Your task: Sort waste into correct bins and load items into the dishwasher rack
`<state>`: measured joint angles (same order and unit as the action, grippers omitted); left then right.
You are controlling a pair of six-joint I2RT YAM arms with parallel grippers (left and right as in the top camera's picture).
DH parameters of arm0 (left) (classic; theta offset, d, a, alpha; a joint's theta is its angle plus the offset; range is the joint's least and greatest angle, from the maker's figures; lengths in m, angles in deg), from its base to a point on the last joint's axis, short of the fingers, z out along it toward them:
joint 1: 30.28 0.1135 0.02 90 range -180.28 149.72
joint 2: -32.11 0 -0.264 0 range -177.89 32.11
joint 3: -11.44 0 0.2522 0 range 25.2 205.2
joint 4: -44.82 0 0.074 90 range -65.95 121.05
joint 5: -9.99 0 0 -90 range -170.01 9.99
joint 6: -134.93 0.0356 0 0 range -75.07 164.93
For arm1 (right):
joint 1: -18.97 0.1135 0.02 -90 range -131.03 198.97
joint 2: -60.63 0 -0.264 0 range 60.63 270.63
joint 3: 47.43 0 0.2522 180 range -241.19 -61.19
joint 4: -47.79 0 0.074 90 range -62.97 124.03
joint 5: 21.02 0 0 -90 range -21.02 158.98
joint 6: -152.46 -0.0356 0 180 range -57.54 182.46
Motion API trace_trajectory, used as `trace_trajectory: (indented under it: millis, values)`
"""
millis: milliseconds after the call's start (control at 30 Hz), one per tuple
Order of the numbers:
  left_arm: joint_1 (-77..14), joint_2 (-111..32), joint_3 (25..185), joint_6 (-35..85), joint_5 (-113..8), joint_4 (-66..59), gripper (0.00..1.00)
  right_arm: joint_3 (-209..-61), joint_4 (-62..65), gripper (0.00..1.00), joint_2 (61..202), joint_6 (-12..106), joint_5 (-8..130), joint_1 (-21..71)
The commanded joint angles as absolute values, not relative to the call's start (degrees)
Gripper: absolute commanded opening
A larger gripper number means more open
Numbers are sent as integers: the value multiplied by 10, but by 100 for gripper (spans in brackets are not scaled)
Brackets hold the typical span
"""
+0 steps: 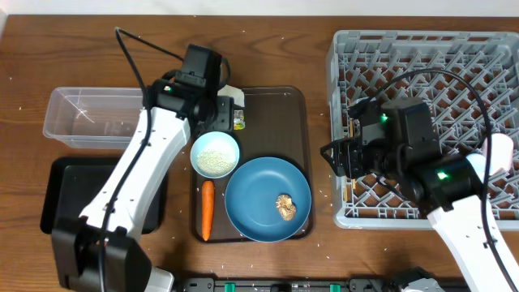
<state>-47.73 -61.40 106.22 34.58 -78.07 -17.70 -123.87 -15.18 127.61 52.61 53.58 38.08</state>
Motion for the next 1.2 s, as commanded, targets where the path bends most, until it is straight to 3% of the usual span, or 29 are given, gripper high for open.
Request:
trace_trajectory:
  millis: [0,567,700,1067,1167]
  values:
    - [-490,-648,1059,375,-792,-146,66,-1241,-151,68,1286,517,541,388]
    - [-508,-799,1059,480,-797,-44,66,-1241,-161,68,1287,502,540,388]
    - [-508,-803,1059,480,-797,-28,53,-1241,-161,68,1287,503,540,388]
    - [-508,-818,1059,533,-811,-42,52,-1241,-181,67,1287,503,540,388]
    - [-509,-829,1059,533,-811,-39,44,-1241,-186,67,1287,502,540,388]
